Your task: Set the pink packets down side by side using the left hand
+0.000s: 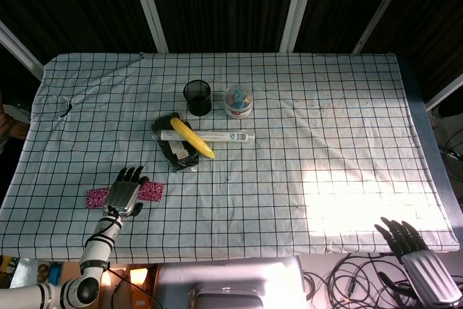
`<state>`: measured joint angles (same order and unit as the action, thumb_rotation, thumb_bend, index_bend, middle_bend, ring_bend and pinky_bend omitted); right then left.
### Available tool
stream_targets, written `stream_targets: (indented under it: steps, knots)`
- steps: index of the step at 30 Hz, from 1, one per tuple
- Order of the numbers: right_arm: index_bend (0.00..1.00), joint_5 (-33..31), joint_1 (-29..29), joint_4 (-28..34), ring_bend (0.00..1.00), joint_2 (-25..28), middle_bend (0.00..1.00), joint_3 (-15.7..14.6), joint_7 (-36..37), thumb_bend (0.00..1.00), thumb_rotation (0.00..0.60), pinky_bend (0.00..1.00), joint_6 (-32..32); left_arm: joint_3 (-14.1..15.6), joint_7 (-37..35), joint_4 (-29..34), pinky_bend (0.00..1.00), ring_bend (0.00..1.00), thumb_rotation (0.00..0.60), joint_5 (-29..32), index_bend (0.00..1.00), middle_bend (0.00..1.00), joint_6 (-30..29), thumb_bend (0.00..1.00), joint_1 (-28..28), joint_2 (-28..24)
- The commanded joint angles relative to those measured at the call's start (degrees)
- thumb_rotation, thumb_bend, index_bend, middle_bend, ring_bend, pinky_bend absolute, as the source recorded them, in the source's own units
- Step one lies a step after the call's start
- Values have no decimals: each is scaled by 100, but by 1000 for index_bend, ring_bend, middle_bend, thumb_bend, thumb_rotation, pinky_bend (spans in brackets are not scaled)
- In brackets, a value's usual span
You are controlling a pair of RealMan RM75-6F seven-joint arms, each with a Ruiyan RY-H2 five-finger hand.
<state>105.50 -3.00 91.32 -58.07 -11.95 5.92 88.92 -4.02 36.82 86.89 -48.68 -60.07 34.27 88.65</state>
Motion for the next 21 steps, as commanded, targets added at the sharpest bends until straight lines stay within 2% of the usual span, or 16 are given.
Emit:
stream_targets:
  steps: [1,6,21]
  knots:
    - [0,-7,-5,-7,0,0,0,2,9,198,600,0,5,-6,-36,-34,0,0,600,-26,237,0,32,359,24,28]
    - [0,-11,-15,-16,0,-5,0,0,8,198,600,0,7,-4,-48,-89,0,0,600,-59,266,0,35,359,55,93]
    - [0,12,-47,-57,0,1,0,-1,70,199,600,0,73,-8,-138,-259,0,0,600,-250,514,0,-120,364,40,232]
